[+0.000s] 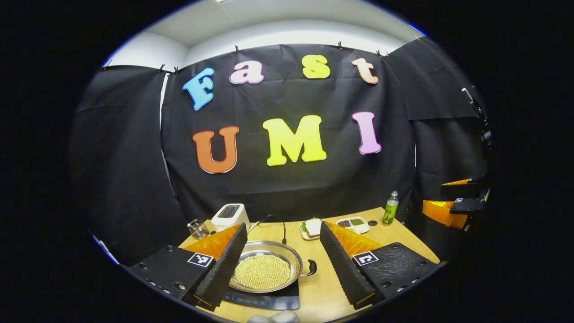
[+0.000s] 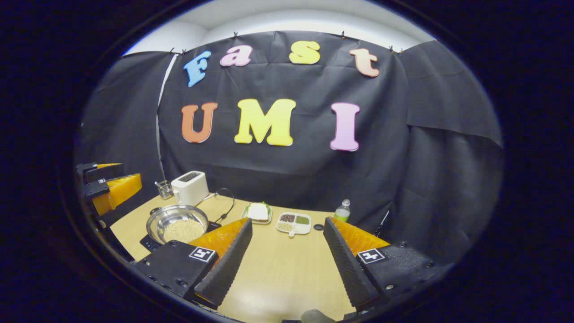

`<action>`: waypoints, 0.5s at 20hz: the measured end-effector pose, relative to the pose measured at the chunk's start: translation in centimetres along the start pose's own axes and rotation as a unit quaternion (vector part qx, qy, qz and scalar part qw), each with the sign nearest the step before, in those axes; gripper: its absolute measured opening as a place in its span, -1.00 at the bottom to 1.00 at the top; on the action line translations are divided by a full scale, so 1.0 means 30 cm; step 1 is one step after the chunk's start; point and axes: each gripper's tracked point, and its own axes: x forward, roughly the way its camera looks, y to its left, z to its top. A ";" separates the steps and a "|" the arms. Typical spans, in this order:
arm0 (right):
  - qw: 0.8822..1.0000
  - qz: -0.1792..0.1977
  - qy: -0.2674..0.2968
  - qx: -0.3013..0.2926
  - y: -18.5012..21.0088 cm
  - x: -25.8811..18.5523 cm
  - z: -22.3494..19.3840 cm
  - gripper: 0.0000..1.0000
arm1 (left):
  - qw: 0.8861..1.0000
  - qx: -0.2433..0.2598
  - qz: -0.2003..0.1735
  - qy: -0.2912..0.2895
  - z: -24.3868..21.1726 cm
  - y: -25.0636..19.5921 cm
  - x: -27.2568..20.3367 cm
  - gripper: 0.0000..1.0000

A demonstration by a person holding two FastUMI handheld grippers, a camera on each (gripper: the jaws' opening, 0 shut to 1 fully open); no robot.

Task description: First push the handle of the pot to place it horizontally, then grasp the pot with both hands and set it on the induction cooktop.

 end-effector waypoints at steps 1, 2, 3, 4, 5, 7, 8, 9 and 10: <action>1.000 -0.003 -0.013 0.007 -0.017 -0.026 0.035 1.00 | 1.000 -0.005 0.000 -0.008 0.027 -0.016 -0.018 0.93; 1.000 -0.005 -0.023 0.014 -0.039 -0.051 0.058 1.00 | 1.000 -0.009 -0.004 -0.016 0.055 -0.034 -0.033 0.94; 0.999 -0.006 -0.034 0.022 -0.056 -0.071 0.085 1.00 | 1.000 -0.009 -0.005 -0.026 0.083 -0.042 -0.044 0.94; 0.999 -0.008 -0.045 0.027 -0.070 -0.088 0.108 1.00 | 0.999 -0.007 -0.004 -0.037 0.110 -0.043 -0.050 0.94; 0.998 -0.012 -0.056 0.029 -0.086 -0.096 0.131 1.00 | 0.999 -0.003 -0.001 -0.045 0.127 -0.044 -0.055 0.93; 0.997 -0.017 -0.066 0.030 -0.108 -0.110 0.143 1.00 | 0.999 -0.003 -0.005 -0.049 0.139 -0.063 -0.062 0.94; 0.997 -0.017 -0.070 0.032 -0.111 -0.115 0.152 1.00 | 0.999 -0.005 -0.004 -0.052 0.148 -0.068 -0.061 0.93; 0.997 -0.018 -0.071 0.032 -0.117 -0.119 0.153 1.00 | 0.999 -0.007 -0.002 -0.053 0.153 -0.066 -0.057 0.94; 0.997 -0.019 -0.072 0.033 -0.128 -0.127 0.152 1.00 | 0.999 -0.008 -0.001 -0.053 0.155 -0.065 -0.056 0.93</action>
